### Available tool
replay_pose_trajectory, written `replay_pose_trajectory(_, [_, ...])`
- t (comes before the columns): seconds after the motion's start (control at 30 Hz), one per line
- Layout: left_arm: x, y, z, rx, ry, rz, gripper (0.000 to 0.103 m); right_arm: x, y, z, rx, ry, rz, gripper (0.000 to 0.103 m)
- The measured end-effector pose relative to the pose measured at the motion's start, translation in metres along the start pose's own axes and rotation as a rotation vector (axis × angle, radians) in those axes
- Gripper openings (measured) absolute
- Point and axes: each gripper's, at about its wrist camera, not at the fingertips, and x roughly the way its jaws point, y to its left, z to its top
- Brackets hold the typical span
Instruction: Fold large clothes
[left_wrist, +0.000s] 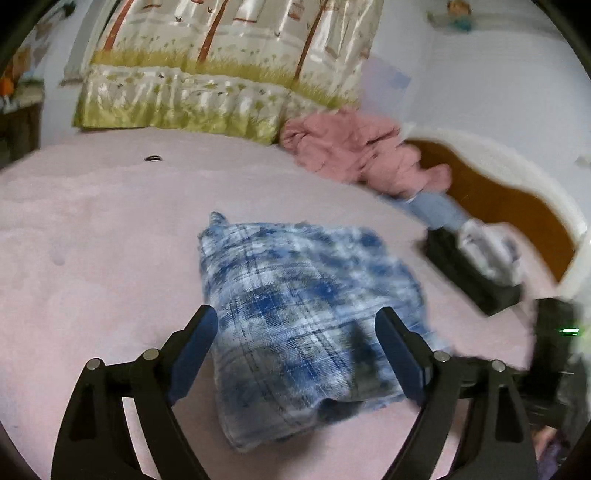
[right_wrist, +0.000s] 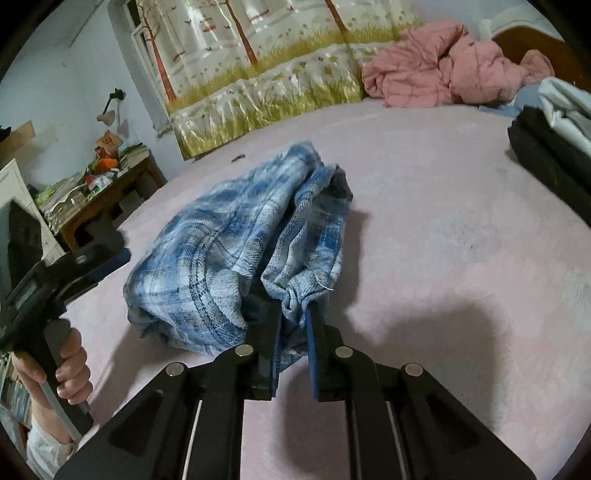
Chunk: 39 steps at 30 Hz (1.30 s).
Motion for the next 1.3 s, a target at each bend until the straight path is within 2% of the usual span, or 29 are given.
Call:
replay_pose_trajectory(0.13, [0.038,-0.007,-0.029,0.019,0.156,0.061,0.086,-0.015,0.000,0.002,0.005,-0.097,-0.044,0.023])
replay_pose_trajectory(0.23, [0.039,-0.010,-0.035,0.040,0.154,0.061,0.086,-0.026,-0.009,0.003,0.056,-0.157,-0.035,0.023])
replay_pose_trajectory(0.33, [0.038,-0.010,-0.038,0.044,0.135,0.040,0.086,-0.036,-0.008,0.015,0.052,-0.208,-0.015,0.026])
replay_pose_trajectory(0.37, [0.037,-0.010,-0.038,0.042,0.129,0.031,0.086,-0.037,-0.005,0.021,0.046,-0.210,0.007,0.035])
replay_pose_trajectory(0.4, [0.035,-0.010,-0.037,0.040,0.121,0.018,0.086,-0.037,-0.001,0.029,0.037,-0.200,0.044,0.052])
replay_pose_trajectory(0.43, [0.032,-0.010,-0.037,0.042,0.114,0.012,0.086,-0.034,0.005,0.034,0.026,-0.180,0.065,0.059])
replay_pose_trajectory(0.5, [0.030,-0.010,-0.040,0.052,0.111,0.013,0.086,-0.024,0.017,0.044,-0.020,-0.116,0.077,0.061])
replay_pose_trajectory(0.57, [0.029,-0.012,-0.041,0.058,0.107,0.017,0.086,-0.004,0.025,0.050,-0.050,-0.043,0.007,0.061])
replay_pose_trajectory(0.6, [0.030,-0.012,-0.041,0.057,0.106,0.017,0.086,0.007,0.027,0.052,-0.059,-0.010,-0.010,0.054])
replay_pose_trajectory(0.63, [0.030,-0.012,-0.041,0.057,0.107,0.016,0.086,0.014,0.029,0.052,-0.064,0.012,-0.023,0.031])
replay_pose_trajectory(0.7, [0.029,-0.013,-0.041,0.057,0.105,0.013,0.086,0.022,0.028,0.049,-0.070,0.021,-0.056,0.006])
replay_pose_trajectory(0.73, [0.027,-0.014,-0.041,0.059,0.101,0.011,0.086,0.019,0.026,0.046,-0.063,-0.011,-0.058,0.003])
replay_pose_trajectory(0.87, [0.020,-0.020,-0.039,0.091,0.084,-0.003,0.086,-0.012,0.031,0.038,-0.079,-0.147,-0.090,0.002])
replay_pose_trajectory(0.93, [0.015,-0.024,-0.040,0.118,0.072,-0.007,0.086,-0.010,0.029,0.031,-0.081,-0.125,-0.136,0.002])
replay_pose_trajectory(0.97, [0.015,-0.026,-0.040,0.126,0.070,-0.006,0.087,-0.002,0.024,0.028,-0.070,-0.085,-0.159,0.002])
replay_pose_trajectory(1.0, [0.015,-0.026,-0.039,0.129,0.073,-0.006,0.087,0.010,0.017,0.024,-0.047,-0.037,-0.168,0.002])
replay_pose_trajectory(1.07, [0.017,-0.024,-0.039,0.123,0.084,0.002,0.087,0.019,0.010,0.021,-0.028,0.005,-0.167,0.003])
replay_pose_trajectory(1.1, [0.018,-0.023,-0.039,0.115,0.086,0.002,0.087,0.017,0.010,0.022,-0.032,-0.005,-0.168,0.005])
replay_pose_trajectory(1.13, [0.017,-0.021,-0.038,0.104,0.083,-0.001,0.087,0.014,0.010,0.024,-0.033,-0.022,-0.167,0.017])
replay_pose_trajectory(1.17, [0.014,-0.018,-0.036,0.091,0.071,-0.008,0.087,0.011,0.008,0.025,-0.028,-0.046,-0.167,0.025])
replay_pose_trajectory(1.2, [0.009,-0.016,-0.033,0.072,0.046,-0.018,0.087,0.008,0.006,0.026,-0.018,-0.072,-0.170,0.046])
replay_pose_trajectory(1.27, [-0.009,-0.008,-0.027,0.017,-0.064,-0.030,0.088,-0.003,0.000,0.028,0.013,-0.130,-0.134,0.073])
replay_pose_trajectory(1.3, [-0.018,-0.004,-0.025,-0.002,-0.119,-0.034,0.093,-0.005,-0.001,0.030,0.026,-0.148,-0.106,0.074])
